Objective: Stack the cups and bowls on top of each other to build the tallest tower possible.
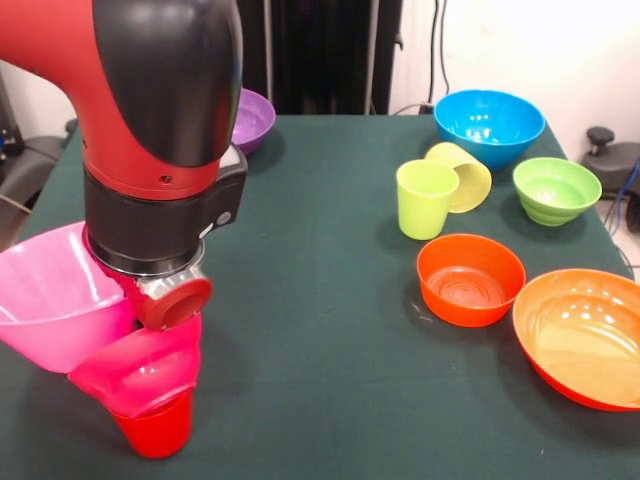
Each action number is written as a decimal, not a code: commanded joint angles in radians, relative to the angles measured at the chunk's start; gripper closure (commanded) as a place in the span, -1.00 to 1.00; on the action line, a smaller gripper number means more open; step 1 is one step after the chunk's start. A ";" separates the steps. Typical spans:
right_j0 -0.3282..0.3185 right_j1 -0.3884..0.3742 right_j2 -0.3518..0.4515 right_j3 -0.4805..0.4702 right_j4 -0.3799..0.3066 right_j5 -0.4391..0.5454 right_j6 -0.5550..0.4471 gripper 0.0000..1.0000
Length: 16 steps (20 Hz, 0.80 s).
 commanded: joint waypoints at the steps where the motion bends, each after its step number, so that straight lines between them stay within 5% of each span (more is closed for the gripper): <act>1: 0.025 -0.003 0.089 0.095 -0.008 -0.080 0.115 1.00; 9: 0.026 -0.074 0.107 0.205 -0.003 -0.098 0.081 1.00; 16: 0.073 -0.253 0.041 0.367 -0.010 0.074 0.074 1.00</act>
